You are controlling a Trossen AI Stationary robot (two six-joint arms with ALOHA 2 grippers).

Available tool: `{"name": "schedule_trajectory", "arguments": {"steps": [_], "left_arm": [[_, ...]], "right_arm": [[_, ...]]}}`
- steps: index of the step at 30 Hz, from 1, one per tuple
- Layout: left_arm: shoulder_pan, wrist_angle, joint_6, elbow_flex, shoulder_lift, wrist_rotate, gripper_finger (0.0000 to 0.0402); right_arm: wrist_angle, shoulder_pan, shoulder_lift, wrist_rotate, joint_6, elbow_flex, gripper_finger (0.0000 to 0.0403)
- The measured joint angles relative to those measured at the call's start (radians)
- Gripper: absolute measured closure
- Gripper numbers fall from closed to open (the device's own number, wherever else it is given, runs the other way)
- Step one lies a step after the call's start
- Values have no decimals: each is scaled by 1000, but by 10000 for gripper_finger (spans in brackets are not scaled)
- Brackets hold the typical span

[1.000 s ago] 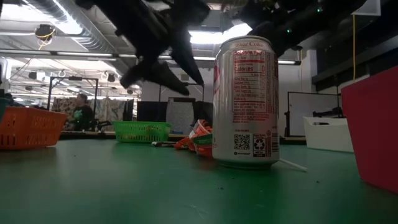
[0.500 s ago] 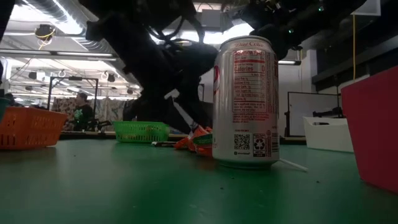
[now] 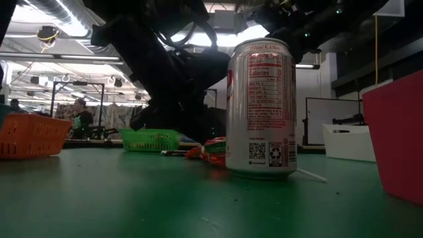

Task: Sort candy
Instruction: Put the orange chocolate into the green bin

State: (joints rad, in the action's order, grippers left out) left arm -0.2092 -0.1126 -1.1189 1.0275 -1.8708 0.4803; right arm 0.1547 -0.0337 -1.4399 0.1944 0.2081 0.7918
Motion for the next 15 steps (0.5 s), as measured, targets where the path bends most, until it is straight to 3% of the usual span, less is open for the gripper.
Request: {"name": "schedule_trajectory", "arguments": {"steps": [6,15], "left_arm": [[6,-16,48,0,42,0,400],[53,-79,184,0,191,-4,401]], "right_arm": [[0,65,0,-9,-90,0,258],[-19,143,-1,-117,-132,0,258]]}}
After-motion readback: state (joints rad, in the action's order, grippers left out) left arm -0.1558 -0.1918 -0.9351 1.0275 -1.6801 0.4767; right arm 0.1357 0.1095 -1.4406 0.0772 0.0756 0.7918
